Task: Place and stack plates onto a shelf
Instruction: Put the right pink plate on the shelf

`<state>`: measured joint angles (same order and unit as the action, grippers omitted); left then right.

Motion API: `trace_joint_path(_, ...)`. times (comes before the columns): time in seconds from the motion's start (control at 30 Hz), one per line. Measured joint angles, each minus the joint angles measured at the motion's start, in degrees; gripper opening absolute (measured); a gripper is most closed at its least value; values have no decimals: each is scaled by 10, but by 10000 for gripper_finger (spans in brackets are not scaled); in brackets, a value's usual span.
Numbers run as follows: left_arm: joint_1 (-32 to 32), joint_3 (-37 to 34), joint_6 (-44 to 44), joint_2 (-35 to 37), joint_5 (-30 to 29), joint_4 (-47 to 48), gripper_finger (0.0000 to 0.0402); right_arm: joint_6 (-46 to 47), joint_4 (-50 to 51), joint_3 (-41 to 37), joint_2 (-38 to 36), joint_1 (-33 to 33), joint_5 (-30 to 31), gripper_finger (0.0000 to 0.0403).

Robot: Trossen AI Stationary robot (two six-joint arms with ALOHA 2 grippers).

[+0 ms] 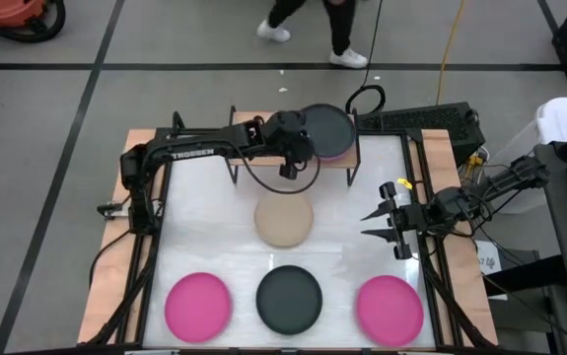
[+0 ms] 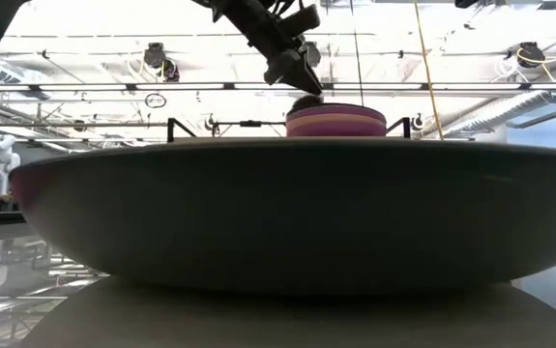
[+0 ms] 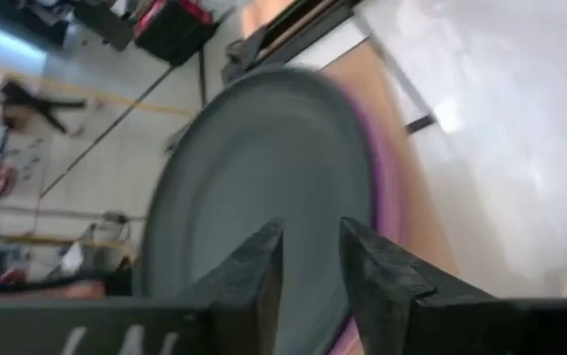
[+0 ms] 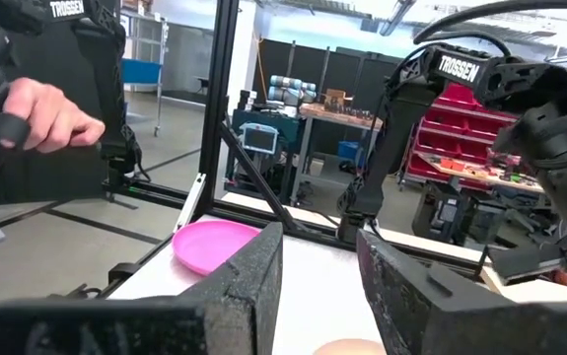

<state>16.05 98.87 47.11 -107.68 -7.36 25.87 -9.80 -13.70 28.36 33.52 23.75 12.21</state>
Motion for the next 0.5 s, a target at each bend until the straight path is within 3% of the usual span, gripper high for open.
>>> trace_joint_path(0.23,-21,-1,-78,44,-73,12,160,3,15,0,0,0,0,114)
trace_joint_path(0.5,-102,-4,-233,183,-76,107,149,21,48,0,0,0,31,114)
